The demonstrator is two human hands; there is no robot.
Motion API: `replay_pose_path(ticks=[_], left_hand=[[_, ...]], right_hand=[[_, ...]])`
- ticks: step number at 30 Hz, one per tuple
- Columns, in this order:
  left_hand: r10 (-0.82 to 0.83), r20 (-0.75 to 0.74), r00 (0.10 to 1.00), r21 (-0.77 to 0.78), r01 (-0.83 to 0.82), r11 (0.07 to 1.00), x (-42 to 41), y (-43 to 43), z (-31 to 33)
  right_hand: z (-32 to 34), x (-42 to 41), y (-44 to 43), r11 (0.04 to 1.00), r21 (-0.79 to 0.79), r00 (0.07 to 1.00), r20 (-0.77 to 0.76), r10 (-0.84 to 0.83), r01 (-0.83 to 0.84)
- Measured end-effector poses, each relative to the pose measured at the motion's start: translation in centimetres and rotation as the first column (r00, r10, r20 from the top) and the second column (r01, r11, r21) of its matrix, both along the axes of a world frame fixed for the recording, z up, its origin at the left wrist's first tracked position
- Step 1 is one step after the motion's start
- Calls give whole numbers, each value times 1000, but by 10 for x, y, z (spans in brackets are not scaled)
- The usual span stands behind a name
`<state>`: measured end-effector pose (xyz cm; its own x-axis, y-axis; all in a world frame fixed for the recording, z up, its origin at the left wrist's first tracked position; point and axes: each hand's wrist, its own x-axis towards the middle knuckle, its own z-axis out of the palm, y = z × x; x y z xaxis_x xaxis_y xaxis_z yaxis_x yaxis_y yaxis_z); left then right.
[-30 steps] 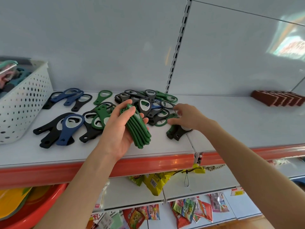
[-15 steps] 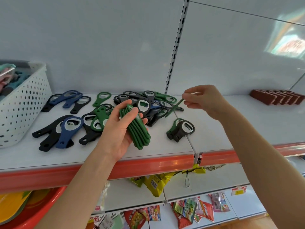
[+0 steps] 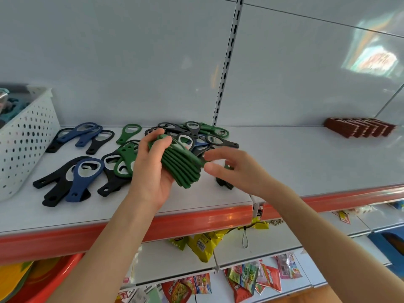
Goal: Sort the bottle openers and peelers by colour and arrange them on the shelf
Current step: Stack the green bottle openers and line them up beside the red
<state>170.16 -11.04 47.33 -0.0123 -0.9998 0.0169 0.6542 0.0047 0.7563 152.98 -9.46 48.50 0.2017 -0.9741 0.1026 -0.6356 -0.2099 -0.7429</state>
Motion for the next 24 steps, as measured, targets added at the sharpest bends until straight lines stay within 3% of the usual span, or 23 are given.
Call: replay_pose_path(ticks=[3,11,17,24], left_hand=[[-44,-33,998,12,44,999,1,-1,-1],[-100,-13,995,27,100,995,0,-2,-6],[-88,-5,996,41,88,995,-2,-1,-7],[-90,-11,996,52,91,995,-3,2,-8]], right_hand=[[-8,-13,2,999,33,978,-206,41,-35],[-12,-42,-4,999,3,952,-304,-43,46],[-4,-37,-7,983,-30,724,-673,-153,180],[3,-38,-7,991,-5,694,-713,-96,132]])
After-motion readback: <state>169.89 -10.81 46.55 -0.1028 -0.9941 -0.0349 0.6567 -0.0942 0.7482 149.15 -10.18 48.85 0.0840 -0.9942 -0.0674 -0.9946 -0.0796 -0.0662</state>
